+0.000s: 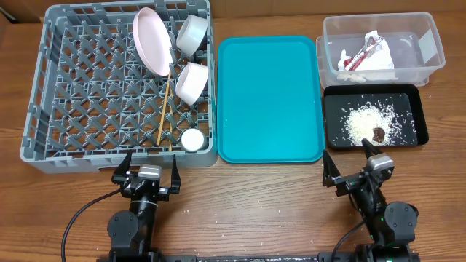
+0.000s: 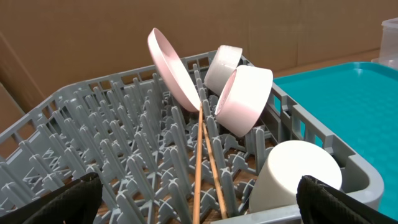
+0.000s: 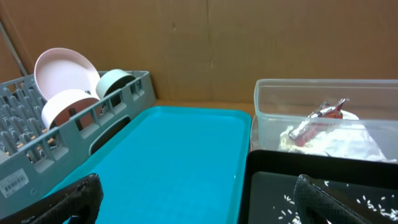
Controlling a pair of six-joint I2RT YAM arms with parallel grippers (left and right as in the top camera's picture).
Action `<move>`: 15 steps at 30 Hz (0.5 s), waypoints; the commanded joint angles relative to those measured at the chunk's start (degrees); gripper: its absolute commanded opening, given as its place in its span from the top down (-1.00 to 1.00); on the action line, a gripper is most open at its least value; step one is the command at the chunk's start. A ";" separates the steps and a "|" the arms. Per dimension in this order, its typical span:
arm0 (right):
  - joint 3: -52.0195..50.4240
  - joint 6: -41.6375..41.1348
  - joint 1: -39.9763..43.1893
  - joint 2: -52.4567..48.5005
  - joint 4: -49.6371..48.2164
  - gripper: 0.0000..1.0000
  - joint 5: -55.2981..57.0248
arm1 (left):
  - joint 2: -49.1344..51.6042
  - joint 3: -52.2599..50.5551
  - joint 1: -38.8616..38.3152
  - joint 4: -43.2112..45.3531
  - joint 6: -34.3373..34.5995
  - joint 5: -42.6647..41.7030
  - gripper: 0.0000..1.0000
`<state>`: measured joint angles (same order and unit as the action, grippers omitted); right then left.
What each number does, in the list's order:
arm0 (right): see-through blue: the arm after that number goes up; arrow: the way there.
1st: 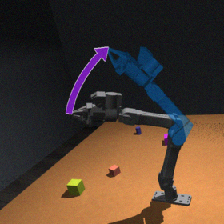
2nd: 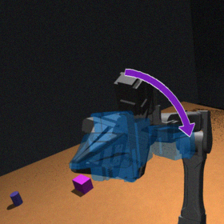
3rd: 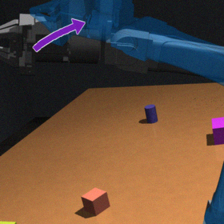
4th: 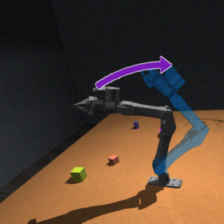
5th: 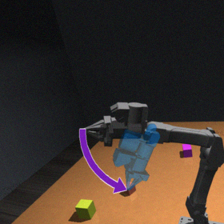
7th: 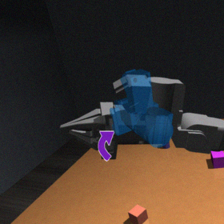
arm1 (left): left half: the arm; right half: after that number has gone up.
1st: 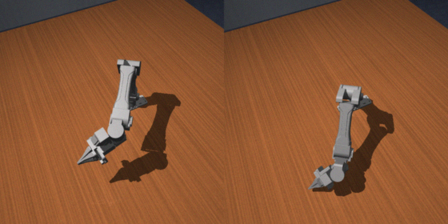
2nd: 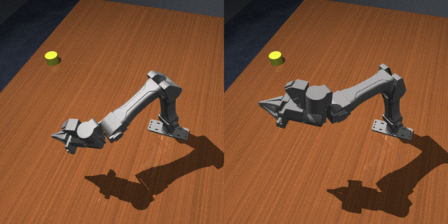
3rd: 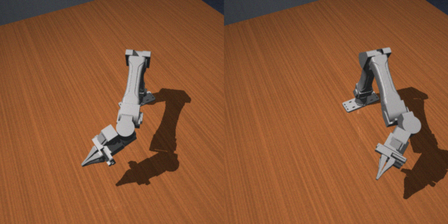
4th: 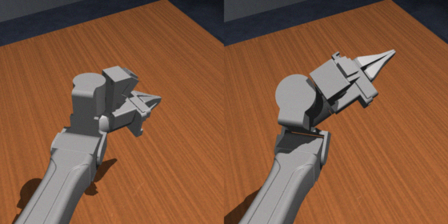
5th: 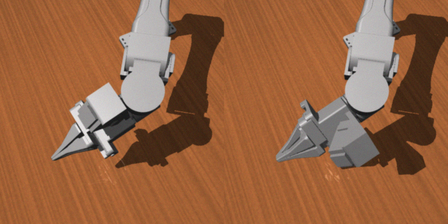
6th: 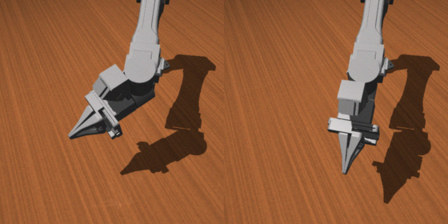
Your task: Sort waste into correct bins and load items into the dishwasher
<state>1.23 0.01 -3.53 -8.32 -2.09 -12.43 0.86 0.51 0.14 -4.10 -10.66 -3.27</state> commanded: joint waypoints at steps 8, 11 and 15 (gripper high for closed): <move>-0.79 -0.46 -0.63 6.60 5.81 -1.00 0.35 | -0.55 -0.24 0.37 -0.04 0.81 -0.81 -0.99; -0.79 -1.42 -0.63 8.20 5.73 -1.00 0.33 | -0.55 -0.24 0.37 -0.04 0.81 -0.81 -1.00; -0.79 -1.70 -0.63 8.20 5.73 -1.00 0.37 | -0.55 -0.24 0.37 -0.04 0.83 -0.81 -1.00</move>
<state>1.06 -0.86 -3.81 -0.73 3.95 -12.45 0.86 0.51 0.14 -4.10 -10.66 -3.27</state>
